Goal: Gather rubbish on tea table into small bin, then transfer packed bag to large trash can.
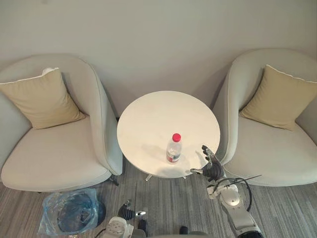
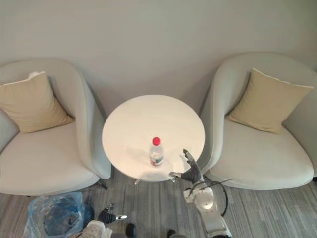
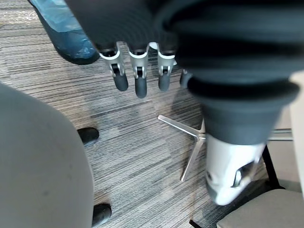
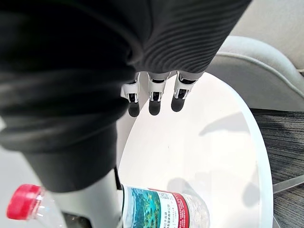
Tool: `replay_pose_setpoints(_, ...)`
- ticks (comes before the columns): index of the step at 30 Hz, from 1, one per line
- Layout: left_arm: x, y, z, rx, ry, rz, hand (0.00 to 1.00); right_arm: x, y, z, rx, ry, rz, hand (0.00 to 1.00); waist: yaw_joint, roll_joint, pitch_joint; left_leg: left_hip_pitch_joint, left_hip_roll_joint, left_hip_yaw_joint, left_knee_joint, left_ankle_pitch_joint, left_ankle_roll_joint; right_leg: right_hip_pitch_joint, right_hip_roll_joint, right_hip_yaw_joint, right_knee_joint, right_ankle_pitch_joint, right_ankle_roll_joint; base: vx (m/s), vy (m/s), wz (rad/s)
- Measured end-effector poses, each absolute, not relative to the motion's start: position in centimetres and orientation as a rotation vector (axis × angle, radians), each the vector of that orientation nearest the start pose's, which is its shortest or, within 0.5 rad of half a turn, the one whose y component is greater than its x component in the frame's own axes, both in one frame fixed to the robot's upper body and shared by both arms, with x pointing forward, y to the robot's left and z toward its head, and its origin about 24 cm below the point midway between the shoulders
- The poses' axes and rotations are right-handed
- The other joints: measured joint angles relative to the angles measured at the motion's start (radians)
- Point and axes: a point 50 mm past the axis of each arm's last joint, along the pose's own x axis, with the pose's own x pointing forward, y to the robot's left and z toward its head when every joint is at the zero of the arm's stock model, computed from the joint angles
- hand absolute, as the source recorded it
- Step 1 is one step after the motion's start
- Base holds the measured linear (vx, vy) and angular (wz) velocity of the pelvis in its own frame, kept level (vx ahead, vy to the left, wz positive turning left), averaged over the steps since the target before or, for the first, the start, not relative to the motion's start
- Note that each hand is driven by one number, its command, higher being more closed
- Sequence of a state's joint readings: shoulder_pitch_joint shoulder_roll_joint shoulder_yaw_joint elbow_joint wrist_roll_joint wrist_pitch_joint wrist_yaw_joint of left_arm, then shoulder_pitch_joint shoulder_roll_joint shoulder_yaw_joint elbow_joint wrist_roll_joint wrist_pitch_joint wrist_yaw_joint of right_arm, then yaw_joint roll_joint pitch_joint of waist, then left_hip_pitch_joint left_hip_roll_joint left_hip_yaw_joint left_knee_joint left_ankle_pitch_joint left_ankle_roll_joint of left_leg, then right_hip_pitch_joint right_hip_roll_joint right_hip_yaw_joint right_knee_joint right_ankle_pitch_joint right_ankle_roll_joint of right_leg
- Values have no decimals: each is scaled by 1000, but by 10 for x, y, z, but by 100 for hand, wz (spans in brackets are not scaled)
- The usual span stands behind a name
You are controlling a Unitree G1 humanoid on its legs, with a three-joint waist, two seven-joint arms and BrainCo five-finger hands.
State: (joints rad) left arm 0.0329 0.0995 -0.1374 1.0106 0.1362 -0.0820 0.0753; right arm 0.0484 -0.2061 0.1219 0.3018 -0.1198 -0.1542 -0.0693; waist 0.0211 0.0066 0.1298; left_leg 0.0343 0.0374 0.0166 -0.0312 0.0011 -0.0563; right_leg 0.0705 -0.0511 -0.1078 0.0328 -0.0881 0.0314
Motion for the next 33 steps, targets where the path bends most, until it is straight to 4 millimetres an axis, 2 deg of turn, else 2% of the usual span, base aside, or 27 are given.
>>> replay_pose_setpoints(7,132,171,-149,302,934,-77,0,244,-175,-24,-342,203,28,0,23,3,4,-40,-4,-31,4,2,0,-18,-1,-30,-7,0,0,21,-10,14)
replay_pose_setpoints(18,151,168,-140,259,863,-44,0,290,-167,10,-312,83,-16,0,52,34,96,-142,-15,-81,53,4,2,-76,-10,-79,14,0,0,-18,0,14)
replay_pose_setpoints(19,152,168,-139,253,859,-40,0,292,-166,9,-312,88,-18,100,58,35,98,-148,-16,-87,54,5,1,-78,-10,-85,13,0,0,-5,-5,16)
replay_pose_setpoints(22,155,166,-138,246,847,-33,0,300,-166,11,-303,95,-34,100,76,39,103,-162,-19,-109,60,5,1,-78,-10,-104,13,-1,1,8,-4,22)
replay_pose_setpoints(25,160,164,-135,242,823,-27,0,309,-164,20,-289,66,-46,100,91,42,123,-173,-21,-122,71,5,1,-78,-10,-111,13,-2,1,2,3,16)
replay_pose_setpoints(33,162,163,-133,243,805,-25,0,311,-150,22,-244,60,-22,100,93,42,134,-173,-25,-136,72,5,1,-72,-14,-118,13,-2,2,-1,5,5)
